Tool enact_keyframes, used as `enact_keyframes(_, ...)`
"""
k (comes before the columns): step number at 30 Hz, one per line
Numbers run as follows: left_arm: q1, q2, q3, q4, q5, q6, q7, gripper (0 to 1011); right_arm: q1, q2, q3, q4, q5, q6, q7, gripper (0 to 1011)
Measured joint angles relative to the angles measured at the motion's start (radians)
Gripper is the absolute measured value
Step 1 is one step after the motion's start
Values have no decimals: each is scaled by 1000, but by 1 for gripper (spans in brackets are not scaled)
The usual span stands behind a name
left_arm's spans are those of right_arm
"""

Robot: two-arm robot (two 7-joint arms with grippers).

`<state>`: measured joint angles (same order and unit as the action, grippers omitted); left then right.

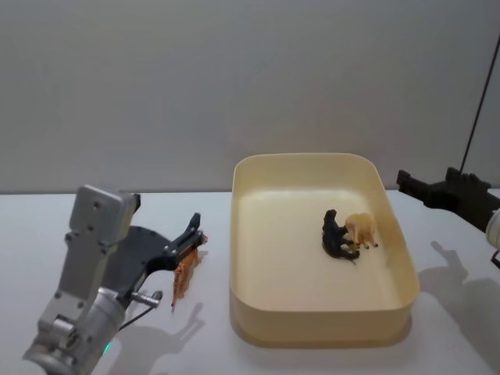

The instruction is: Pick up the toy alternately with two hands and place it into the central storage box.

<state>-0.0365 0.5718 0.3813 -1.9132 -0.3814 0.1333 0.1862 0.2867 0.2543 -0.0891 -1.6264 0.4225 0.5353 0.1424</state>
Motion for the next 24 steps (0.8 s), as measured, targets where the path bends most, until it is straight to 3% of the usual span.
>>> enact_keyframes(12, 35, 37, -18, -5, -95, 74, -63, 1001, -3, 2, 2, -3, 4, 0, -2, 1001)
enact_keyframes(20, 18, 22, -19, 39, -114, 125, -111, 1001, -3, 3, 3, -4, 5, 0, -2, 1001)
enact_keyframes(24, -13, -6, -18, 88, -106, 168, -143, 1001, -4, 3, 4, -5, 5, 0, -3, 1001)
